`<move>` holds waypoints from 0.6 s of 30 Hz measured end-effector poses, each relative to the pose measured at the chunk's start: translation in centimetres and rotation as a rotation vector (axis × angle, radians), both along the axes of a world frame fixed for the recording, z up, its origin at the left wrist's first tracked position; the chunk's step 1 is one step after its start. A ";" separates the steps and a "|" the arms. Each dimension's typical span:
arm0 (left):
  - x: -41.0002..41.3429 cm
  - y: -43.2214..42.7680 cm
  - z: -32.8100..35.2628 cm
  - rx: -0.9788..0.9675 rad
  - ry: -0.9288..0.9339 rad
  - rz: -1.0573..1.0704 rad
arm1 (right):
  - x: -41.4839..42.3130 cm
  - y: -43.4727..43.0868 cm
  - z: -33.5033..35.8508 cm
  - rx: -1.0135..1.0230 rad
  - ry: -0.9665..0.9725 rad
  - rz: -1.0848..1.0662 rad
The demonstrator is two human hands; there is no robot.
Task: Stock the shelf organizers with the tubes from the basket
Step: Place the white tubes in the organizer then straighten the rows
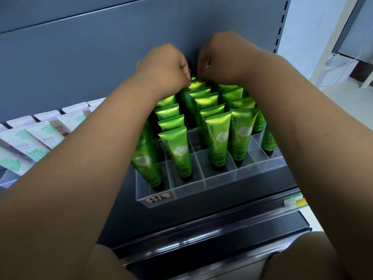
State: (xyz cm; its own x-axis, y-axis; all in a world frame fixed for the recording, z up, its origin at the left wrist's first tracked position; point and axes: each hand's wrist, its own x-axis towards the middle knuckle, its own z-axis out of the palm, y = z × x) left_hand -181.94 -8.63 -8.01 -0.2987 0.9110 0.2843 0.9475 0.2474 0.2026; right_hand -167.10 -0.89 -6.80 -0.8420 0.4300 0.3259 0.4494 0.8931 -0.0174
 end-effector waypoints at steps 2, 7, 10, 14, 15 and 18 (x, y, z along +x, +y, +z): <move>0.0 0.0 -0.1 0.011 0.006 -0.007 | 0.1 -0.1 0.0 0.011 0.002 0.011; -0.1 -0.1 -0.3 0.033 -0.014 -0.023 | 0.1 0.2 -0.2 0.017 -0.003 0.017; -0.2 -0.1 -0.3 0.031 -0.014 -0.024 | 0.1 0.4 -0.4 0.008 0.006 0.014; -0.2 0.0 -0.3 0.036 -0.026 -0.023 | 0.1 0.7 -0.5 0.004 0.011 -0.008; -0.2 0.1 -0.3 0.034 -0.030 -0.023 | 0.1 0.7 -0.4 0.010 0.008 -0.016; -0.2 0.2 -0.1 0.032 -0.041 -0.011 | 0.0 1.0 -0.6 0.049 0.001 -0.032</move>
State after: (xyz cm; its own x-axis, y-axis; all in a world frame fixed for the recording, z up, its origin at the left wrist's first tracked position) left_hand -182.19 -8.43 -8.13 -0.3004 0.9052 0.3006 0.9409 0.2295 0.2492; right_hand -167.07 0.15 -7.35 -0.8275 0.4406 0.3481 0.4782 0.8779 0.0258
